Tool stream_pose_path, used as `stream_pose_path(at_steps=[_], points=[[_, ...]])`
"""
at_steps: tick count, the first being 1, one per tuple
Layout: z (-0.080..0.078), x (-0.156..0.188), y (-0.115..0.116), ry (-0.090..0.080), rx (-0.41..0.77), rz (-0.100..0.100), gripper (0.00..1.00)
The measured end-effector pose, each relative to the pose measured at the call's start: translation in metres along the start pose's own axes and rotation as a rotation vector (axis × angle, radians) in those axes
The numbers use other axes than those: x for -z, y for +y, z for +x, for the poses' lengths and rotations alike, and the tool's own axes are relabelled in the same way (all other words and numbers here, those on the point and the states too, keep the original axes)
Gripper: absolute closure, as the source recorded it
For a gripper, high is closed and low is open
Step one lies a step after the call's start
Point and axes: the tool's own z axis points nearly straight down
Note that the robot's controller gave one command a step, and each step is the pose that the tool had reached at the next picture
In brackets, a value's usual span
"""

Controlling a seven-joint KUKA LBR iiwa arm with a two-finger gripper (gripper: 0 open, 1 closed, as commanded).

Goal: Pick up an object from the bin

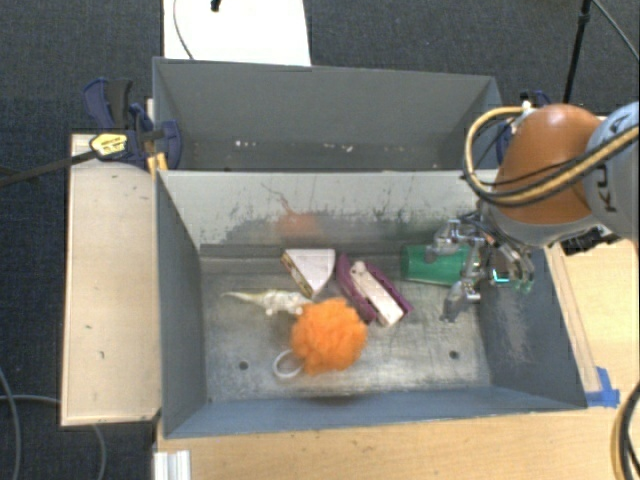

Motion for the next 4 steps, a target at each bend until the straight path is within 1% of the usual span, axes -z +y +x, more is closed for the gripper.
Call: stream_pose_path(at_steps=[1, 2, 3, 4], points=[[-0.002, 0.003, 0.000, -0.006, 0.002, 0.001, 0.00], [0.009, -0.015, 0.041, -0.008, -0.043, 0.003, 0.00], [0.035, -0.040, 0.104, -0.009, -0.075, 0.000, 0.00], [0.020, -0.056, 0.087, -0.010, -0.166, 0.000, 1.00]])
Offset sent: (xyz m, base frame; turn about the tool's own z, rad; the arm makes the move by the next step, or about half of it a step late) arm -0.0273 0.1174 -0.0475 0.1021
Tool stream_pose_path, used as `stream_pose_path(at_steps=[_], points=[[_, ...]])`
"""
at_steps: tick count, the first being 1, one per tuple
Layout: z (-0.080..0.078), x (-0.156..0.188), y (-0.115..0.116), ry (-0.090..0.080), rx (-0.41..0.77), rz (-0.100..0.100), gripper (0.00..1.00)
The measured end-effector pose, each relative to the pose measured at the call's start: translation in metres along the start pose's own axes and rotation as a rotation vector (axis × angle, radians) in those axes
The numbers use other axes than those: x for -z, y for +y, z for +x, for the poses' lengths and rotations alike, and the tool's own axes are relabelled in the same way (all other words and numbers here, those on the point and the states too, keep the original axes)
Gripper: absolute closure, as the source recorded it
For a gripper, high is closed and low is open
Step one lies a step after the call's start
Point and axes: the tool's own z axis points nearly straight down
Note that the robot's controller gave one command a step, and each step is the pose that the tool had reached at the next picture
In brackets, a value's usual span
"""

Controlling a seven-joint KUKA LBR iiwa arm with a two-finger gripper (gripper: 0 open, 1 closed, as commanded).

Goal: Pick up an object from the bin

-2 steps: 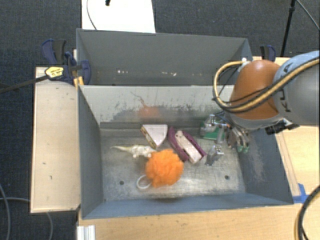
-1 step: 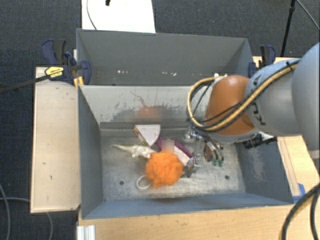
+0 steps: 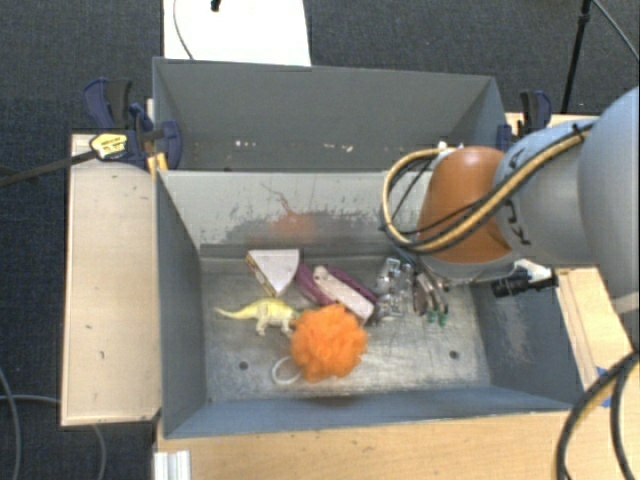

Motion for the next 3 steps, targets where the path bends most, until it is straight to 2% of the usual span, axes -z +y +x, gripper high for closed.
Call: stream_pose_path(at_steps=[1, 2, 3], points=[[0.000, 0.000, 0.000, 0.000, 0.001, 0.000, 1.00], [-0.009, 0.137, -0.015, 0.003, -0.012, 0.001, 1.00], [-0.008, 0.136, -0.015, 0.005, -0.009, 0.001, 0.00]])
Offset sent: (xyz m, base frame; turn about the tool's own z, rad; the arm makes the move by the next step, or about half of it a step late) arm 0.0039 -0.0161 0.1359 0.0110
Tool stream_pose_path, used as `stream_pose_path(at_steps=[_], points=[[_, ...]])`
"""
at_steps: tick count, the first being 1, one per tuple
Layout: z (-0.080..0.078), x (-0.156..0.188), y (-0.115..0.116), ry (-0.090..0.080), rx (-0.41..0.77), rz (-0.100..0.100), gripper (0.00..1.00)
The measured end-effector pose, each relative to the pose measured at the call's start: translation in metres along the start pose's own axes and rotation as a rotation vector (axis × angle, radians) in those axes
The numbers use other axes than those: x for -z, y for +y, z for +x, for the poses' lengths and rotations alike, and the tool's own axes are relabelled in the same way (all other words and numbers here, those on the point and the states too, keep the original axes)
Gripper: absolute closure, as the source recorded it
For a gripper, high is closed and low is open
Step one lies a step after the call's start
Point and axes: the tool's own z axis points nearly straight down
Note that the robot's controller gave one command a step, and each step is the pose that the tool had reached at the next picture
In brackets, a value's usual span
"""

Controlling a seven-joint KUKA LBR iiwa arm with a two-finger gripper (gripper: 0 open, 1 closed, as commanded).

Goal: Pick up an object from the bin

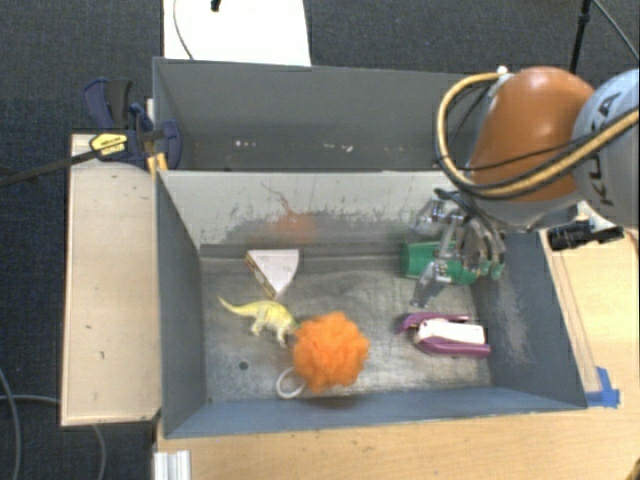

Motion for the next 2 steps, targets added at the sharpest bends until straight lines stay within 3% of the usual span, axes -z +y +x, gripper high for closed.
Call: stream_pose_path(at_steps=[1, 2], points=[[0.000, 0.000, 0.000, 0.000, 0.002, 0.000, 0.00], [0.010, -0.019, 0.009, -0.008, 0.085, 0.000, 0.00]])
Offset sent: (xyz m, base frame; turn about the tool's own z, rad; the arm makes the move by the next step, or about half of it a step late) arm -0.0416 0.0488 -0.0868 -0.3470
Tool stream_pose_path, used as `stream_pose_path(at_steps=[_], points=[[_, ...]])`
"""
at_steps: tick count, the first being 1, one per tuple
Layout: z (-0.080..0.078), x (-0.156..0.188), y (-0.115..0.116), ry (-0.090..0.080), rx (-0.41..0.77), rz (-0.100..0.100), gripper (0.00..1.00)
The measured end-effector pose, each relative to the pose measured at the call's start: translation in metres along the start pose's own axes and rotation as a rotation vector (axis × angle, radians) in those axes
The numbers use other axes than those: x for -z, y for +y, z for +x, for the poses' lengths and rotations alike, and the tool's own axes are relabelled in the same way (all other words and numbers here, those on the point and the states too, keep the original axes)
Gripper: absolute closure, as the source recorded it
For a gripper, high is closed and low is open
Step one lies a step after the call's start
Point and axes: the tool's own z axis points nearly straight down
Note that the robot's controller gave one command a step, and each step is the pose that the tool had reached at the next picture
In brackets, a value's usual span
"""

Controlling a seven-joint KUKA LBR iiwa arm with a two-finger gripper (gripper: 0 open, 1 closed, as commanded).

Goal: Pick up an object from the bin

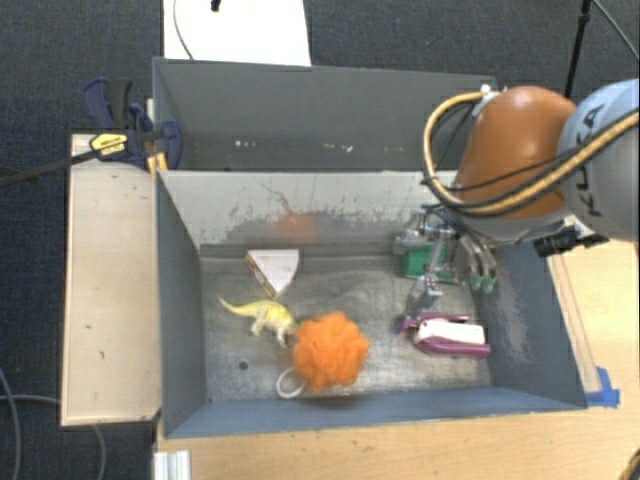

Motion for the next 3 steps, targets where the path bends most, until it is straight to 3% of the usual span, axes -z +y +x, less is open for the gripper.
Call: stream_pose_path(at_steps=[1, 2, 3], points=[[0.027, -0.061, -0.010, 0.004, 0.231, -0.005, 0.00], [0.035, -0.102, -0.025, 0.015, 0.319, -0.001, 0.00], [0.032, -0.110, -0.045, 0.011, 0.498, -0.004, 0.00]])
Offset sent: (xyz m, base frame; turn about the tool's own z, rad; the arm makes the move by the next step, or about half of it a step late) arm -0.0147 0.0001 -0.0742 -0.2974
